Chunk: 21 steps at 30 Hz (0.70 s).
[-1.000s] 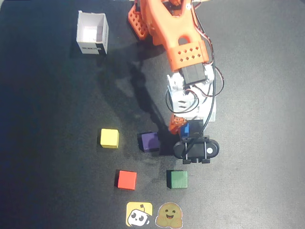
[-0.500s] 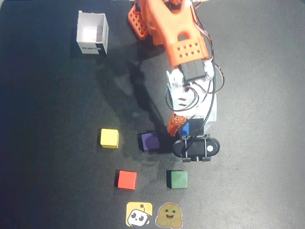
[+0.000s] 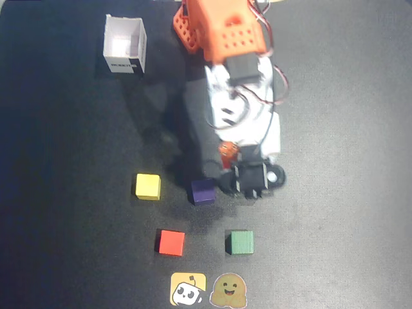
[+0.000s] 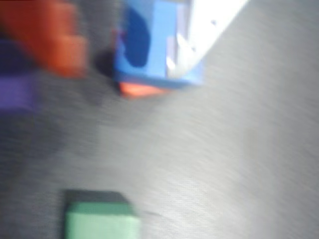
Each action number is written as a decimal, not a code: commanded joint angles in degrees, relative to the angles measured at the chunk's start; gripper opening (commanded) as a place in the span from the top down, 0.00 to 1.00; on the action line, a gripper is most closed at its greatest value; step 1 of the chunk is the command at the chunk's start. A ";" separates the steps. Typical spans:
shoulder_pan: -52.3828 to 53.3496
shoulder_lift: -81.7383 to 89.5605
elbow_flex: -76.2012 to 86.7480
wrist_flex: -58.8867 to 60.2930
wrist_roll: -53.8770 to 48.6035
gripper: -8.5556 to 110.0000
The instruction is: Put the blue cube on top of the orange cube.
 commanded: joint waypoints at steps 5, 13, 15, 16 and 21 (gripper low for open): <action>4.31 13.80 10.46 -0.44 -4.13 0.92; 5.89 32.70 24.96 2.37 -4.39 0.93; 6.06 35.42 26.46 3.69 -4.48 0.93; 6.06 36.91 27.07 4.48 -4.48 0.93; 6.77 47.90 32.78 8.53 -5.45 0.92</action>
